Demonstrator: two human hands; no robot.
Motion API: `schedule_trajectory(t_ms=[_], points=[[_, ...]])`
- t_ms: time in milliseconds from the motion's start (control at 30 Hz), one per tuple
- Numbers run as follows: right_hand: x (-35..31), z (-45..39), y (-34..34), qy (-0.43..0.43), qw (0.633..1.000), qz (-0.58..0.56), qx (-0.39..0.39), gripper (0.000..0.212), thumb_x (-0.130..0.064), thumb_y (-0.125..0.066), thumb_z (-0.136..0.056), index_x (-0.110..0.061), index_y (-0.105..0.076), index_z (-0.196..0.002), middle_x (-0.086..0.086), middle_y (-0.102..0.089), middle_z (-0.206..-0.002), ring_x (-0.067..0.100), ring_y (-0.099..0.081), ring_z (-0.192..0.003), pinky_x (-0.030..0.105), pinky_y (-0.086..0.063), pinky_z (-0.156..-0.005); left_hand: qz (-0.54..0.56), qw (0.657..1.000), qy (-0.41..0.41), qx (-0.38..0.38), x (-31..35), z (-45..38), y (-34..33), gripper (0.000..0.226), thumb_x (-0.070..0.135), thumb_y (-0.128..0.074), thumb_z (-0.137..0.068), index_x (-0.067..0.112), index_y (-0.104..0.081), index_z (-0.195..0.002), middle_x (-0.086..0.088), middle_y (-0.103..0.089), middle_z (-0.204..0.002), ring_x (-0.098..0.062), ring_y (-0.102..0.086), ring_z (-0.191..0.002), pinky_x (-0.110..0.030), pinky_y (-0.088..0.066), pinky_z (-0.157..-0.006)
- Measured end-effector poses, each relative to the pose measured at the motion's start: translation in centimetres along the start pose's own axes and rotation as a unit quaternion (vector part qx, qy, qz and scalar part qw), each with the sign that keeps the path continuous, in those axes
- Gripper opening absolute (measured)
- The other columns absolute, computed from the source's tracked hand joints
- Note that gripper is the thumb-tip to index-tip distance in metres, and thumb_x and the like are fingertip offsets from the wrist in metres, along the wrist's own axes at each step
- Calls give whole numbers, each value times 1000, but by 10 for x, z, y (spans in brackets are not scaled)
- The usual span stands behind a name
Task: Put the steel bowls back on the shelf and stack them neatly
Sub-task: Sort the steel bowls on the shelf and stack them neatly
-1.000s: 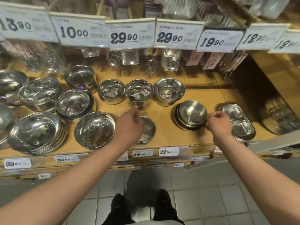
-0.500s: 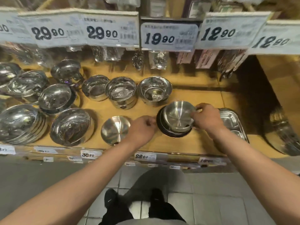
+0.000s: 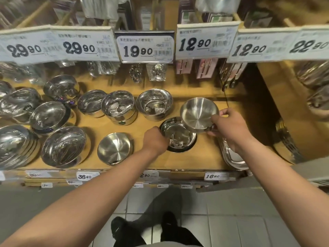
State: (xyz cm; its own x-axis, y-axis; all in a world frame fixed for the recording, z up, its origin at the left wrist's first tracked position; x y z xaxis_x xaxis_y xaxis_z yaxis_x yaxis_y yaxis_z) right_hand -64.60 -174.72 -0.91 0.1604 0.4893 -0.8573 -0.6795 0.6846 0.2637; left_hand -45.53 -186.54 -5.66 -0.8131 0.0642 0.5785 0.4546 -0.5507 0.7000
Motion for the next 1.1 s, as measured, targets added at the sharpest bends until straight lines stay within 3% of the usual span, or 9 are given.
schedule_trajectory(t_ms=[67, 133, 267, 433, 700, 867, 933, 1000, 1100], points=[[4, 6, -1, -7, 1000, -13, -10, 15, -10, -65, -93, -16, -52, -96, 20, -70, -101, 32, -77, -81, 48, -64, -79, 36, 999, 24, 7, -1, -3, -1, 14, 22, -69, -91, 9, -67, -94, -4, -67, -89, -22, -63, -79, -25, -46, -52], [8, 11, -3, -18, 999, -37, -22, 16, -8, -66, -93, -14, -52, -98, 19, -69, -103, 31, -77, -82, 43, -65, -74, 104, 992, 66, 8, -3, -5, 0, 12, 19, -74, -87, 10, -67, -84, -9, -74, -87, -26, -72, -80, -36, -61, -63], [10, 19, -6, -27, 997, -67, -30, 16, -6, -65, -94, -12, -53, -102, 17, -67, -101, 23, -76, -70, 33, -65, -64, 175, 979, 101, 28, -4, -5, 7, 13, 13, -82, -77, 13, -69, -74, -8, -75, -78, -26, -75, -75, -43, -65, -70], [3, 24, -10, -30, 993, -108, -31, 15, -6, -63, -96, -13, -50, -99, 23, -65, -119, 36, -75, -96, 36, -65, -67, 218, 968, 110, 49, -20, -4, 28, 18, 10, -84, -72, 16, -68, -68, -5, -75, -78, -26, -75, -73, -43, -65, -69], [-25, 25, -56, 11, 991, -117, -63, 29, -4, -62, -95, 2, -53, -123, 19, -69, -105, 22, -77, -69, 26, -63, -61, 283, 949, 111, 86, -69, 14, 113, 9, -4, -78, -76, -1, -70, -77, -17, -76, -80, -33, -77, -76, -48, -65, -73], [-36, 45, -113, 22, 990, -69, -120, 13, -5, -62, -95, 1, -59, -106, 20, -71, -96, 25, -75, -67, 31, -63, -66, 281, 941, 128, 141, -118, 29, 181, 24, -2, -79, -72, 10, -63, -59, -13, -73, -68, -28, -75, -69, -55, -62, -78], [-36, 59, -139, 17, 990, -38, -136, 14, -7, -61, -96, 0, -59, -108, 19, -74, -90, 19, -72, -60, 29, -61, -60, 271, 942, 130, 151, -140, 33, 202, 12, 4, -80, -73, 4, -69, -66, -18, -77, -78, -35, -77, -82, -56, -61, -83], [-33, 74, -164, 7, 987, -37, -155, 12, -7, -63, -96, -2, -60, -107, 10, -76, -75, 15, -70, -53, 23, -55, -50, 275, 938, 134, 164, -162, 34, 220, 10, 6, -82, -72, 6, -74, -66, -12, -76, -71, -32, -76, -78, -56, -61, -83], [-23, 90, -195, -14, 987, -29, -157, 22, -8, -69, -94, 0, -61, -113, 18, -74, -91, 19, -72, -61, 27, -57, -53, 270, 935, 131, 187, -193, 35, 242, 15, 3, -80, -73, 10, -69, -65, -9, -69, -74, -23, -67, -76, -55, -61, -85]])
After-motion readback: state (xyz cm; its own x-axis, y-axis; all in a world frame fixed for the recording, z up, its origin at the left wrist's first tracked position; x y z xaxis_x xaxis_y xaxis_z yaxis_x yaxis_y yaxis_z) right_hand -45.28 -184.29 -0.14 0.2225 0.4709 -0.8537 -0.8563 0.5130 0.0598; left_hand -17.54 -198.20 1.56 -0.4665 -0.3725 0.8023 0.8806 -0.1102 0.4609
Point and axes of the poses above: each hand's wrist, its own z-axis away from the middle knuckle, its own y-axis out of the back of the hand, x = y × z, the point moved 3 cm from there along -z, towards the middle knuckle
